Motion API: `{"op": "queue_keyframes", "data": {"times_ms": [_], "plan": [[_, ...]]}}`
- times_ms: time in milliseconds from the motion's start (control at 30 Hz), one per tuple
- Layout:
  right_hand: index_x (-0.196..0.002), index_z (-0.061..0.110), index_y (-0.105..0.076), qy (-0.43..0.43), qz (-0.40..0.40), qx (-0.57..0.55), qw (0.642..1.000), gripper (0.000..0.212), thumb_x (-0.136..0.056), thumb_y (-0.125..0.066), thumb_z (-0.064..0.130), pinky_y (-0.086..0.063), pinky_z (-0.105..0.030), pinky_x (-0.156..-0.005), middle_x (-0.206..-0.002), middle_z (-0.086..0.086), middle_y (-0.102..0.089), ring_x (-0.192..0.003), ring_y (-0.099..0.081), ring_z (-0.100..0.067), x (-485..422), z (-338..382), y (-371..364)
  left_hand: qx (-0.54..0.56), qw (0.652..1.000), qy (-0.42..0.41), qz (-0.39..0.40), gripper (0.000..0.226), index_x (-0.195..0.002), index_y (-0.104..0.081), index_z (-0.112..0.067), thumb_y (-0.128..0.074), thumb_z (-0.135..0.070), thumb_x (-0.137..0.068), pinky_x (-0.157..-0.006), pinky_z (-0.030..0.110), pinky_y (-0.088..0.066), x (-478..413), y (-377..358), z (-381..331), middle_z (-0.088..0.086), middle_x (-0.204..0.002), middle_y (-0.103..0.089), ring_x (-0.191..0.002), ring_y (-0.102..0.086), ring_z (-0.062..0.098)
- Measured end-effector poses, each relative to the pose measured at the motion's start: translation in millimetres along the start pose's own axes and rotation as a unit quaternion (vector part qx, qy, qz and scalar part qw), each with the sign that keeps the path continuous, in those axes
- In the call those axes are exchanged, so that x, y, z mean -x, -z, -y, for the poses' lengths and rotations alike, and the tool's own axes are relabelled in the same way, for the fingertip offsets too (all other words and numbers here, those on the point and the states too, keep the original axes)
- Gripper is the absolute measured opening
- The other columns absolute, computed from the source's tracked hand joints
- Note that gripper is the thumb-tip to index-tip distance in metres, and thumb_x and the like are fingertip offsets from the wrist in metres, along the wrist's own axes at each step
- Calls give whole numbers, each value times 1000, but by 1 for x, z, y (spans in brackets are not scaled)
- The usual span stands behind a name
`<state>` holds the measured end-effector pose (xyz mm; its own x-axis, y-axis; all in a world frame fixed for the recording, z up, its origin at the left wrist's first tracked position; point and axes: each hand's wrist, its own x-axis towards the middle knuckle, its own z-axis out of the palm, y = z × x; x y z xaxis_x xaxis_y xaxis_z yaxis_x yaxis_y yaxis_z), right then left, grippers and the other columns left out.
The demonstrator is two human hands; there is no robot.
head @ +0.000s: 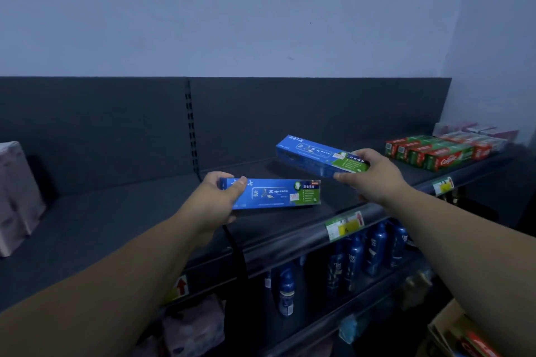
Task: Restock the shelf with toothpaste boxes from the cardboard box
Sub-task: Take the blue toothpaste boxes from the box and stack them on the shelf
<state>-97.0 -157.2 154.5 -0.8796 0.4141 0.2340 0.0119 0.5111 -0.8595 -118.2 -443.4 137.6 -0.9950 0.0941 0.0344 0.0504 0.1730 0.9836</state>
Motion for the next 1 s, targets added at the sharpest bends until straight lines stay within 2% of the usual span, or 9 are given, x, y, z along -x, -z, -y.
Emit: {"op": "queue_keyframes", "data": {"times_ms": [67,133,267,433,533,633,733,900,1000], "plan": [[-107,29,-59,14,23,17,999,45,-71,-85,29,-53,-33,-61,-94,-1,-66,-76,-61,-21,-11,-1,-3,-120,992,-44,-11,27,-105,-57,-18,-65,-38,-88,-63,21,-46,-5,-1,2,-1,-85,-56,-70,-53,11],[-107,28,-60,24,51,24,998,44,-71,-86,26,-53,-34,-66,-92,0,-66,-74,-60,-18,-21,1,-2,-198,978,-63,3,24,-101,-61,-18,-69,-33,-85,-55,15,-39,-10,1,2,-5,-77,-57,-63,-50,7],[-107,25,-62,52,129,20,990,43,-72,-86,17,-51,-28,-62,-91,3,-67,-74,-60,-12,-36,8,7,-322,945,-57,33,20,-100,-62,-26,-70,-36,-84,-75,27,-46,-19,0,1,0,-93,-63,-84,-57,16],[-110,21,-63,103,187,10,977,48,-70,-85,8,-47,-18,-57,-91,3,-68,-71,-60,-7,-52,11,7,-369,927,-43,53,25,-102,-62,-29,-71,-40,-82,-81,29,-48,-26,-8,-4,1,-100,-66,-89,-60,16],[-111,22,-64,126,209,-7,970,49,-70,-85,5,-46,-13,-56,-91,4,-69,-69,-62,-2,-59,14,6,-373,926,-30,51,26,-100,-64,-28,-74,-41,-80,-77,26,-49,-30,-13,-8,0,-100,-68,-81,-59,11],[-110,24,-63,149,232,-21,961,50,-70,-84,1,-48,-14,-62,-94,3,-70,-70,-63,0,-65,14,5,-324,946,-21,-2,47,-113,-61,-26,-74,-50,-76,-87,23,-45,-34,-16,-12,-5,-113,-62,-100,-59,11],[-111,26,-62,172,262,-24,949,53,-70,-84,1,-51,-17,-70,-95,6,-69,-75,-64,-2,-70,15,3,-244,967,-26,-60,66,-130,-49,-23,-64,-61,-78,-97,30,-44,-42,-16,-21,-6,-122,-58,-112,-57,14],[-123,28,-58,206,279,-2,938,60,-72,-84,8,-51,-17,-80,-100,11,-66,-81,-63,-1,-81,18,-6,-64,998,0,-7,34,-116,-61,-14,-67,-32,-87,-90,26,-50,-52,-21,-33,-1,-110,-71,-97,-67,15],[-139,38,-43,194,308,57,930,78,-76,-82,16,-52,-28,-92,-112,6,-64,-98,-65,-14,-90,16,-10,-55,998,3,-32,27,-111,-63,-14,-69,-25,-87,-96,31,-49,-57,-20,-29,2,-108,-72,-99,-66,17]]}}
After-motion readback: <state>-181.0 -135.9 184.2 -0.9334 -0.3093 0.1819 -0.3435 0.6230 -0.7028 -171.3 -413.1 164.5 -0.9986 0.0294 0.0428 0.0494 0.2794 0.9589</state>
